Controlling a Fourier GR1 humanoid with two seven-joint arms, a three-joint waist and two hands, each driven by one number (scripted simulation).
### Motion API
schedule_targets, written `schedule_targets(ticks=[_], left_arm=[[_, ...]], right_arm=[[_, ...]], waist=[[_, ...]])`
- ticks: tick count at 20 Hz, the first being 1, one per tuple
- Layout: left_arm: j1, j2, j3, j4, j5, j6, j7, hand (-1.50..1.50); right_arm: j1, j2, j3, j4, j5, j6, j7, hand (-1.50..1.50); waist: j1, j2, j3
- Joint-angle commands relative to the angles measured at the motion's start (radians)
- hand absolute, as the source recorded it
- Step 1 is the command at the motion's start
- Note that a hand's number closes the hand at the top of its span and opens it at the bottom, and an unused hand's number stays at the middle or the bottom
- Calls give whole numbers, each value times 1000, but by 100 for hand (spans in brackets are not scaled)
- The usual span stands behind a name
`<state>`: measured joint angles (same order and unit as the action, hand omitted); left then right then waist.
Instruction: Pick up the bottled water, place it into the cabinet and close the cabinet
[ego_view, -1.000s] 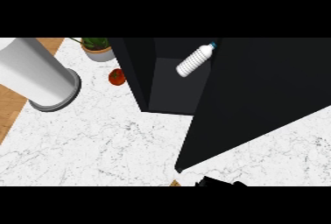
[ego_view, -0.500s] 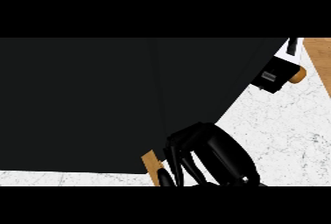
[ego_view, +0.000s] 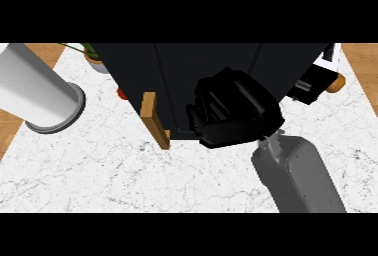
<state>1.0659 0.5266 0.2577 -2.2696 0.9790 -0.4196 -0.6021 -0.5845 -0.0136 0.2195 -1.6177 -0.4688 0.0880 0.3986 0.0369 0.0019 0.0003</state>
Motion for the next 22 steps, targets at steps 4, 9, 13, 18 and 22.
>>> schedule_targets(ticks=[4,9,13,18,22], left_arm=[[64,-49,79,16,46,-119,36,-150],[27,-58,93,8,52,-102,65,-150],[75,-101,80,-36,55,-120,93,-150],[25,-74,80,6,48,-153,107,-150],[44,-87,113,-10,72,-159,121,-150]], right_arm=[[-164,-7,-78,267,-3,118,-79,150],[-262,-17,-130,402,-20,166,-90,150],[-241,1,-118,378,-15,168,-88,150],[-336,11,-91,431,-105,147,-55,150],[-326,11,-110,413,-104,171,-40,150]], waist=[[0,0,0],[5,5,0],[3,1,0],[28,8,-1],[16,2,0]])
